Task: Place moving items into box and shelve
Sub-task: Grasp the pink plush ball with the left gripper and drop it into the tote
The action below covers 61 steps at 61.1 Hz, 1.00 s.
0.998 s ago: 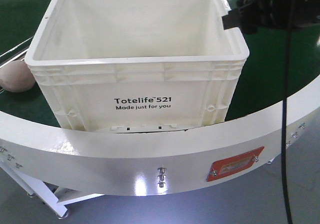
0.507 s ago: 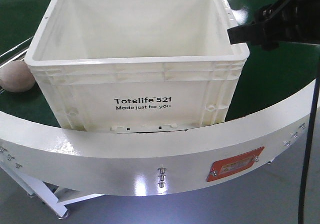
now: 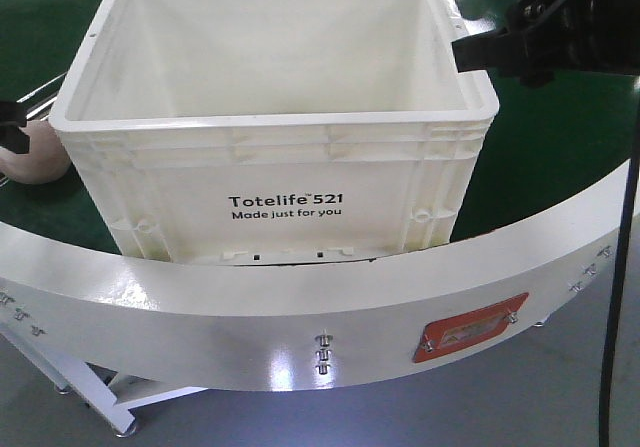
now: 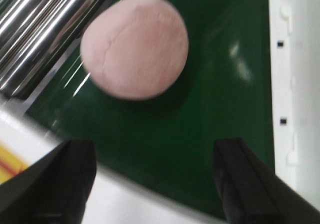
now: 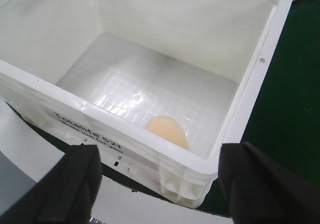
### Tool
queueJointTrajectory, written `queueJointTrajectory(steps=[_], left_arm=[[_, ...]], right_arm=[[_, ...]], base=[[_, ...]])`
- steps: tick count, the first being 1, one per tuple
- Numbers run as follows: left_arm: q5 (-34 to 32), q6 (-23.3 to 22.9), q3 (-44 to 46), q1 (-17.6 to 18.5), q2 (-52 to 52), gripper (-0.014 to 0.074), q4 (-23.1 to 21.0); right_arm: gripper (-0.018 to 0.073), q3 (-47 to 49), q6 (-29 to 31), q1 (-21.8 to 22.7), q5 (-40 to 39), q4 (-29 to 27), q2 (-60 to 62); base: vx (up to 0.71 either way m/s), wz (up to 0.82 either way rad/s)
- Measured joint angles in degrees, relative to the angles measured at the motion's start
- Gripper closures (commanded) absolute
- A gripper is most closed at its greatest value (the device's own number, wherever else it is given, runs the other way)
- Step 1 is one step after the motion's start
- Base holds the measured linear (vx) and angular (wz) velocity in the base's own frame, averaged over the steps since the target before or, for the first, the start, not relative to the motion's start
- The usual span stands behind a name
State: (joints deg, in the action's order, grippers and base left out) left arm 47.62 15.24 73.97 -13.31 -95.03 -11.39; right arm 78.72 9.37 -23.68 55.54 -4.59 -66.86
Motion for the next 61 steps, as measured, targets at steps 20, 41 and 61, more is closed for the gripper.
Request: queueJointTrajectory(steps=[20,41,61], left_arm=[[-8.09,2.9,5.32,-0.22,-13.75,0.0001,-2.53],[-9.97,3.07,5.86,-0.22,-16.74,0.019,-1.54],[-9.63,3.07,5.97,-0.22,-16.74,0.0363,-1.5]], right_arm=[[0.0027,0.0,0.0,0.0,0.0,-0.47,0.0],[0.0027,0.0,0.0,0.0,0.0,-1.26,0.0],[0.0027,0.0,0.0,0.0,0.06,-1.26,0.0]], base=[[0.0,0.0],[0.0,0.0],[0.0,0.0]])
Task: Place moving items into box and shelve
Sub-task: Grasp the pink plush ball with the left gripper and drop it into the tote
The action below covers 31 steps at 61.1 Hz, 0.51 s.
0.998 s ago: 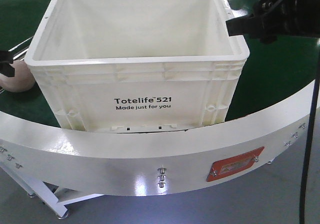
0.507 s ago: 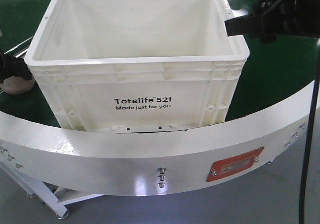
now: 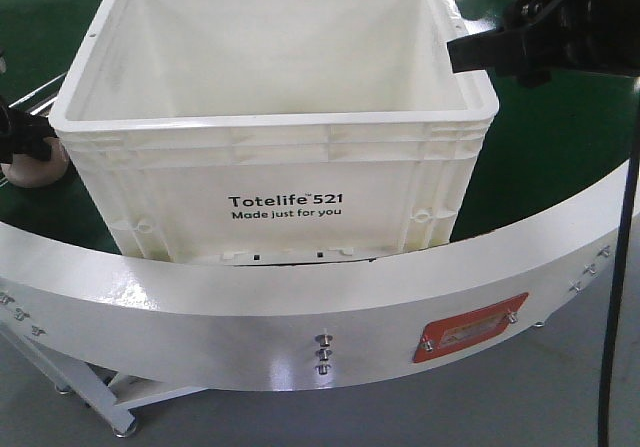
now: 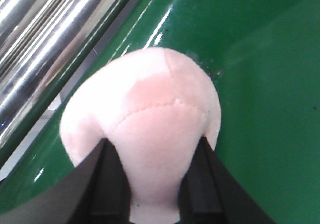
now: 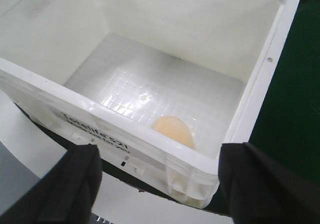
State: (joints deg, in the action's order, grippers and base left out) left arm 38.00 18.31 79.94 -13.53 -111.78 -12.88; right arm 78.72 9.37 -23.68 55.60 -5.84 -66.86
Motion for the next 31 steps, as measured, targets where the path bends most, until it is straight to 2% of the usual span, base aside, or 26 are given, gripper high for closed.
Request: queueJointTrajectory(steps=[12,21,31], left_arm=[[0.9,-0.11,-0.11,0.0,4.13,0.0382,0.22],[0.21,-0.17,-0.12,0.18,12.67,0.0379,-1.74],[-0.44,1.31,-0.12,2.86,22.58,0.0379,-3.71]], right_arm=[[0.0027,0.0,0.0,0.0,0.0,0.0,0.0],[0.0027,0.0,0.0,0.0,0.0,0.0,0.0],[0.0027,0.0,0.0,0.0,-0.05,0.0,0.0]], base=[[0.0,0.0],[0.0,0.0],[0.0,0.0]])
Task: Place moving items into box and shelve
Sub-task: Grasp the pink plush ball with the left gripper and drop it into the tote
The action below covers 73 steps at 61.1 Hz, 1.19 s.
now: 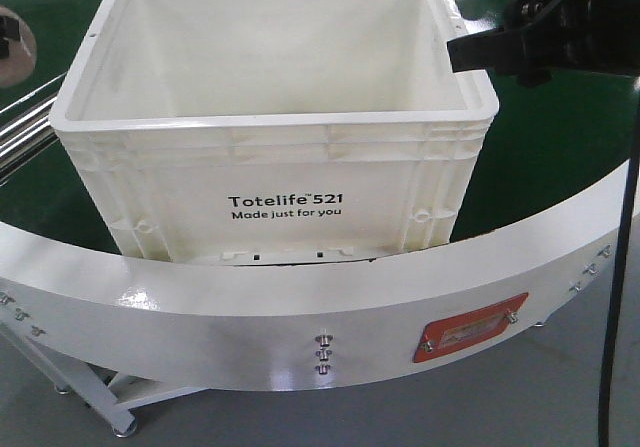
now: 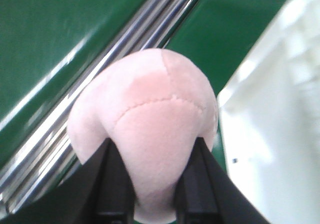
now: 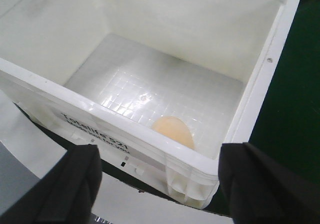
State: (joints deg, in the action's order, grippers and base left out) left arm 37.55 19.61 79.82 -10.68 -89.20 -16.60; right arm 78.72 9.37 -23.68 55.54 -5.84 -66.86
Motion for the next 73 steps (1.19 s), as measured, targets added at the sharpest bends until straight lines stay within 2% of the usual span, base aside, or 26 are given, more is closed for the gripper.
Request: queueJointTrajectory(steps=[18,31,37,42,50,56,63,73], left_arm=[[-0.3,1.69,0.0,9.43,11.38,0.0378,-4.41],[-0.21,7.87,0.0,16.53,8.98,0.0373,-8.62],[-0.21,11.15,0.0,19.36,6.16,0.0335,-9.88],[-0.21,13.63,0.0,21.03,4.01,0.0258,-10.08],[-0.26,15.45,0.0,22.65,1.3,0.0108,-10.26],[-0.94,15.78,0.0,22.74,0.47,0.0029,-10.72],[-1.84,15.85,0.0,22.74,0.3,-0.0006,-10.91],[-2.28,15.85,0.0,22.74,0.3,0.0008,-11.14]], right_arm=[[0.0027,0.0,0.0,0.0,-0.49,0.0,-1.38],[0.0027,0.0,0.0,0.0,-0.79,0.0,-2.85],[0.0027,0.0,0.0,0.0,-0.9,0.0,-2.96],[0.0027,0.0,0.0,0.0,-0.92,0.0,-2.96],[0.0027,0.0,0.0,0.0,-0.92,0.0,-2.96],[0.0027,0.0,0.0,0.0,-0.65,0.0,-2.96],[0.0027,0.0,0.0,0.0,0.23,0.0,-2.96],[0.0027,0.0,0.0,0.0,0.36,0.0,-2.96]], base=[[0.0,0.0],[0.0,0.0],[0.0,0.0],[0.0,0.0],[0.0,0.0],[0.0,0.0],[0.0,0.0],[0.0,0.0]])
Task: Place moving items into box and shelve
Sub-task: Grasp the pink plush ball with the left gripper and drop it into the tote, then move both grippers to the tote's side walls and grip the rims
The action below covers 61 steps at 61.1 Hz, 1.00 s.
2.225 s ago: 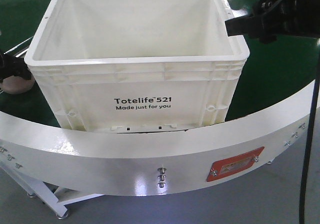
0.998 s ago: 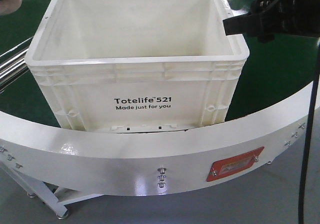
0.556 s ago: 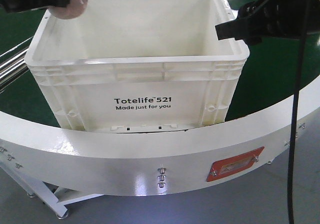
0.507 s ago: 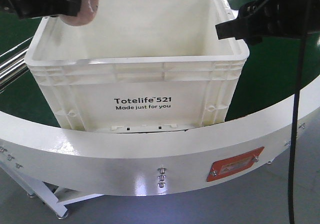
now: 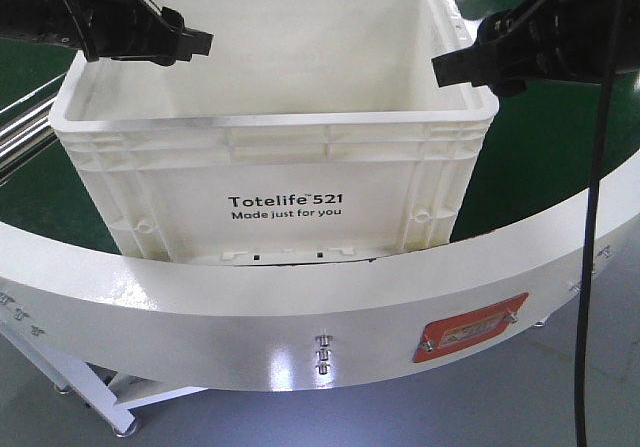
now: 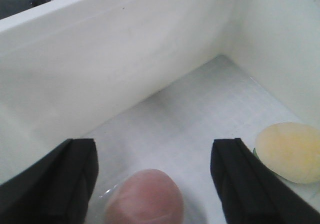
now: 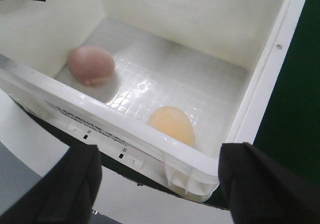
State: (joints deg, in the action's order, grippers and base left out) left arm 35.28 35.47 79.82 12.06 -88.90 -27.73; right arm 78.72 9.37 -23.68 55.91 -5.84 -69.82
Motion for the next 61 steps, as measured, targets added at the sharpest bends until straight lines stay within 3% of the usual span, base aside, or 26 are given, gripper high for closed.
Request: queueJointTrajectory(steps=[21,32,37,45,61], left_arm=[[0.1,0.2,0.0,0.0,0.0,0.0009,-0.13],[5.86,-1.41,2.72,0.0,0.72,0.0009,2.29],[9.94,-6.49,6.46,0.0,0.72,0.0009,5.92],[16.39,-17.17,13.2,0.0,1.07,0.0009,15.23],[22.53,-34.77,17.6,0.0,1.04,0.0009,34.05]], right_arm=[[0.0027,0.0,-0.37,0.0,-1.03,0.94,0.0],[0.0027,0.0,-8.59,0.9,-2.25,8.04,0.0],[0.0027,0.0,-12.01,2.87,-2.67,10.44,-0.08],[0.0027,1.58,-13.87,5.7,-1.84,11.29,-2.12],[0.0027,13.04,-14.05,6.17,5.98,12.53,-14.02]], base=[[0.0,0.0],[0.0,0.0],[0.0,0.0],[0.0,0.0],[0.0,0.0]])
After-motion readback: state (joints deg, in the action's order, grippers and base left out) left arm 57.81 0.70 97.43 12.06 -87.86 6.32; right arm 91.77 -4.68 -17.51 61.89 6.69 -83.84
